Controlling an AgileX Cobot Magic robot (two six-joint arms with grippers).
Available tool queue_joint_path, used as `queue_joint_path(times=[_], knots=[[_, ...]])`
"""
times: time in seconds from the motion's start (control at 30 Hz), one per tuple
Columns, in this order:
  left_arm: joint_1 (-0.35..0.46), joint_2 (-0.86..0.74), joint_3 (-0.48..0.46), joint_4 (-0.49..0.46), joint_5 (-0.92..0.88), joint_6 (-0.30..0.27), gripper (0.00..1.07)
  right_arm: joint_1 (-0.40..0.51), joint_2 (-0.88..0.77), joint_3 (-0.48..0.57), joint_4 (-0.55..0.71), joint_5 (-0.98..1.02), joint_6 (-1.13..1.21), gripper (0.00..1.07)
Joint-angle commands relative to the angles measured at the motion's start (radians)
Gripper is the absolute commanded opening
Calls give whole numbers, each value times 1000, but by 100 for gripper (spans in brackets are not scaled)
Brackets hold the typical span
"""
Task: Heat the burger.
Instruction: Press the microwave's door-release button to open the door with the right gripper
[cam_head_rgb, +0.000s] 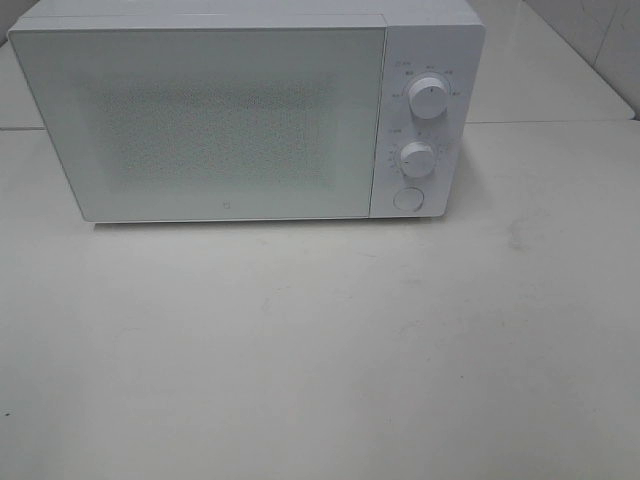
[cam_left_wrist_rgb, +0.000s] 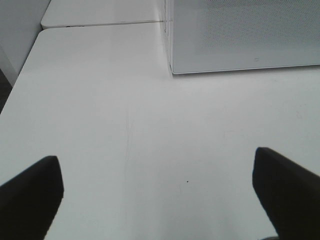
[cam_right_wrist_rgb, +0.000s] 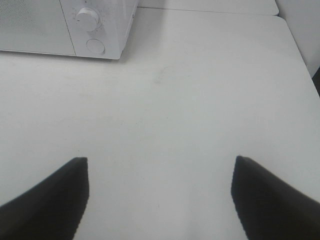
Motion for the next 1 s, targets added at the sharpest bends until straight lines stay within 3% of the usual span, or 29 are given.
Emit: queue_joint_path(times=[0.03,0.37,1.0], knots=[[1,-24,2,-6,-7,0,98,-2,-26,0,-7,-5,0,76],[1,-24,2,-6,-7,0,98,-2,70,-26,-2,-121,0,76],[1,-24,2,-6,-7,0,98,-2,466,-16,-2,-538,0,76]])
